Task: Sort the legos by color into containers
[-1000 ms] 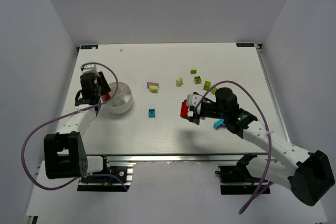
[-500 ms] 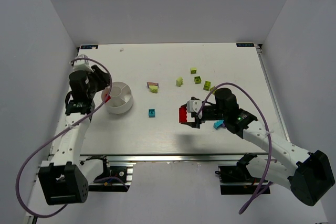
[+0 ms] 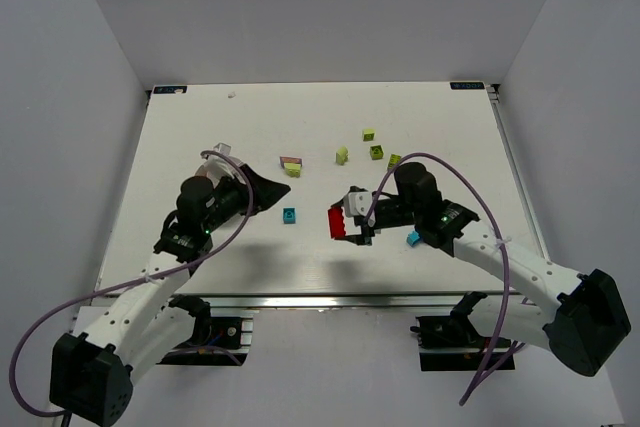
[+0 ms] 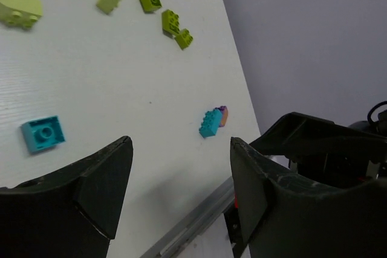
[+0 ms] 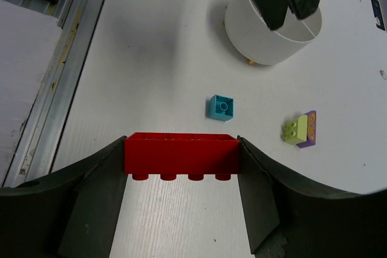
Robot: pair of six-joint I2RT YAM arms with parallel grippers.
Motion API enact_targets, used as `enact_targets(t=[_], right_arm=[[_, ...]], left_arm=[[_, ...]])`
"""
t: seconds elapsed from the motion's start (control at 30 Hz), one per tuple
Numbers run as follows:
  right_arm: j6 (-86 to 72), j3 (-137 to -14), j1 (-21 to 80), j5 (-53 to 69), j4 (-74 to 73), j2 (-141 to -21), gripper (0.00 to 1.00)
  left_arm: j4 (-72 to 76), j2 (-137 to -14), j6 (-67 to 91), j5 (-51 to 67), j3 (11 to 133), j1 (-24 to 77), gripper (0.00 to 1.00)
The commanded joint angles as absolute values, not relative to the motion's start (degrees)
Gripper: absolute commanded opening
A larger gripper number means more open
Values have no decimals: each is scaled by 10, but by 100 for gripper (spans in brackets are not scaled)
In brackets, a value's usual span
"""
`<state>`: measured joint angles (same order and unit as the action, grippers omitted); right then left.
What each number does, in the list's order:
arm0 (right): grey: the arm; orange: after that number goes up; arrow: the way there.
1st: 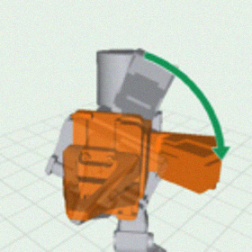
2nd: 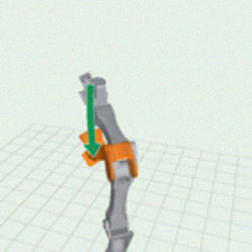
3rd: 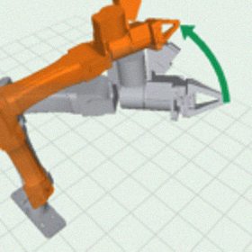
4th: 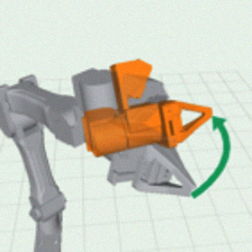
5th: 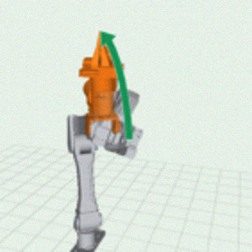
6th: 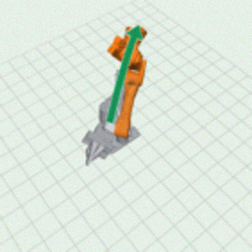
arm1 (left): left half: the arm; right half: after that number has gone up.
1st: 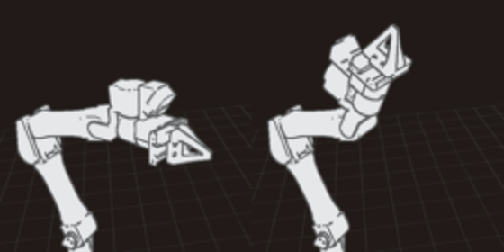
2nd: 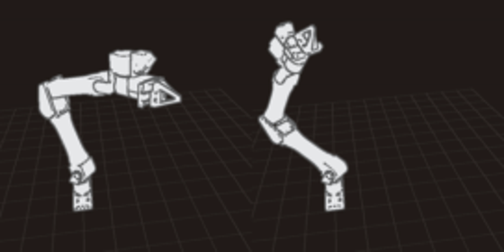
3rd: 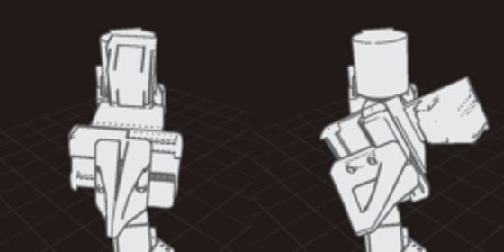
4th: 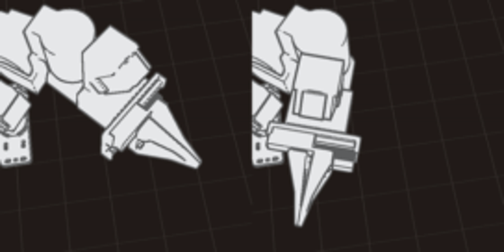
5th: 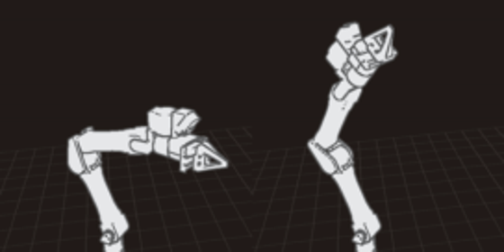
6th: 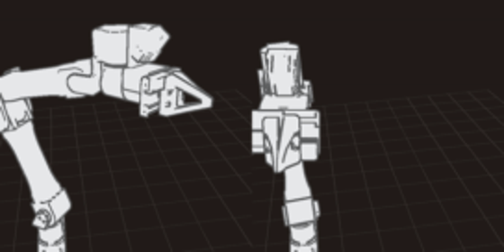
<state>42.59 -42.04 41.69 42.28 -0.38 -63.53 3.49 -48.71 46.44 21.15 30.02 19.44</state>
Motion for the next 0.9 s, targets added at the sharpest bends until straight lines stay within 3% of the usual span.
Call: enact_targets(t=[0.0, 0.47, 0.87], right_arm=[[423, -453, 434, 415, 3, -637, 0], [379, -463, 446, 346, 32, -652, 0], [380, -461, 445, 340, 35, -651, 0]], left_arm=[[109, -493, 511, 195, 294, 229, 75], [200, -584, 524, 180, 300, 349, 76], [212, -613, 526, 188, 299, 374, 77]])
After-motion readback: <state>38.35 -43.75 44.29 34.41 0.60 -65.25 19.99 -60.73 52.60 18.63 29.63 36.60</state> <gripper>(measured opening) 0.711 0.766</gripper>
